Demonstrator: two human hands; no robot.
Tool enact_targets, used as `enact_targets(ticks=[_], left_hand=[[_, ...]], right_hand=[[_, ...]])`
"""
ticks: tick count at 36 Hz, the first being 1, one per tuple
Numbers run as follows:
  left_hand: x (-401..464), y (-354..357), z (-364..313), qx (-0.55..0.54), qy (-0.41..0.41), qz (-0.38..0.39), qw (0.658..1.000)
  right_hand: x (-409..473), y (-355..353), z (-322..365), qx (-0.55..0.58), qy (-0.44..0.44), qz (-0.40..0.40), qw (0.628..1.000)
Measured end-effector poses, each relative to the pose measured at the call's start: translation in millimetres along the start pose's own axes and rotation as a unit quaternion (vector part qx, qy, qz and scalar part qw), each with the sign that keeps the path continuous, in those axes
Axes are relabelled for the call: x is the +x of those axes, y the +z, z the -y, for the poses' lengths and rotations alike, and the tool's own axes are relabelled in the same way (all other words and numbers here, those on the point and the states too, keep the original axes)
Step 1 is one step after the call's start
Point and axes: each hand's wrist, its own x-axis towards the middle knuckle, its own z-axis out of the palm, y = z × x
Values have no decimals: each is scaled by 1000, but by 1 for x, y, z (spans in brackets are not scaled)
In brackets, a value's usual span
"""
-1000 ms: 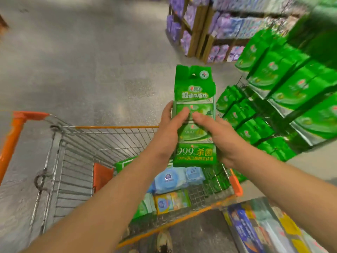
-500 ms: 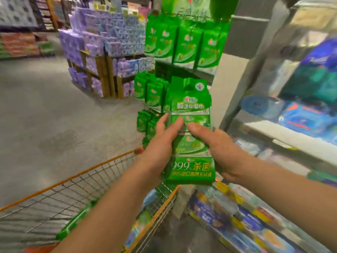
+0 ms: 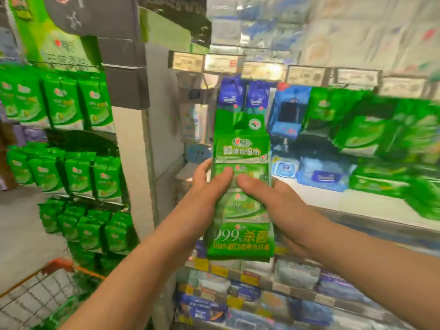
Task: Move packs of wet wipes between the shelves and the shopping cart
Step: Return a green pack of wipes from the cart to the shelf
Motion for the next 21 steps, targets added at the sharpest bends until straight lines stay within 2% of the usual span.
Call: enact_targets(ticks=[8, 12, 16, 21], left_hand=[[17, 118, 8, -8, -31, 101, 994], [25, 155, 11, -13, -76, 113, 991], [21, 182, 12, 22, -73, 177, 981], [36, 211, 15, 13, -74, 207, 975]], right_hand=[[-30, -114, 17, -22, -11, -73, 997], [-47, -159, 26, -58, -15, -102, 993], [-61, -192, 32, -78, -23, -100, 992], [-69, -224, 38, -71, -10, -120, 990]])
